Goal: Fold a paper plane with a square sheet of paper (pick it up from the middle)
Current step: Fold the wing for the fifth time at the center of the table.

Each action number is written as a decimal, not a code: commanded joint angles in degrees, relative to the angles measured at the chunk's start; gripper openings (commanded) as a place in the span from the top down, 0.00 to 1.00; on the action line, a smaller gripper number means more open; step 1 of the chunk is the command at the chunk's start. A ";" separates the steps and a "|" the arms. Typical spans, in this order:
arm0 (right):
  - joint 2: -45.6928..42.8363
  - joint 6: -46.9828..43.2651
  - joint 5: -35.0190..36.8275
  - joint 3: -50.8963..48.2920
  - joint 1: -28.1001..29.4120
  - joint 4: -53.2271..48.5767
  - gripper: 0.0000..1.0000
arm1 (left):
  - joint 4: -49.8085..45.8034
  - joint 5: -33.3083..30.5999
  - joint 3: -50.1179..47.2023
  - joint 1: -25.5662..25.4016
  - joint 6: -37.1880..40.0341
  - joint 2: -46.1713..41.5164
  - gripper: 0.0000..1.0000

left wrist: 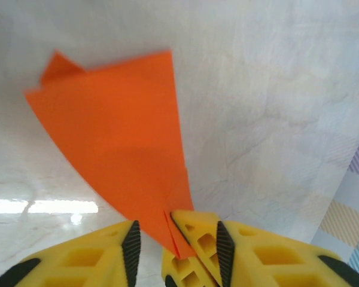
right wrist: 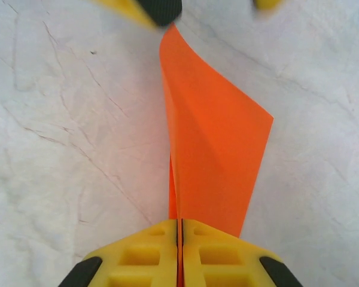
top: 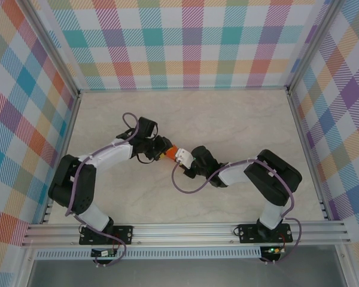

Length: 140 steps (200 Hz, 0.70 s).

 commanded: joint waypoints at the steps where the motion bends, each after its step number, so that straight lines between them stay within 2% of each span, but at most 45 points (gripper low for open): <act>1: -1.73 10.00 -6.44 0.57 0.41 -1.72 0.92 | -3.26 -2.81 -1.31 2.75 2.03 -4.22 0.55; 29: -1.48 19.11 -9.24 0.92 0.34 -1.69 0.92 | -0.02 -2.84 -6.58 3.63 1.46 -8.07 0.52; 55: -1.26 26.49 -12.16 1.34 0.15 -1.91 0.92 | 9.31 -0.70 -13.22 3.55 -0.06 -11.62 0.53; 101: -0.57 38.58 -16.58 0.36 -2.50 0.17 0.92 | 20.67 4.04 -22.00 2.10 -1.95 -13.15 0.61; 140: 1.47 45.78 -22.14 1.05 -4.50 1.39 0.92 | 27.41 5.61 -24.09 0.36 -2.72 -11.07 0.67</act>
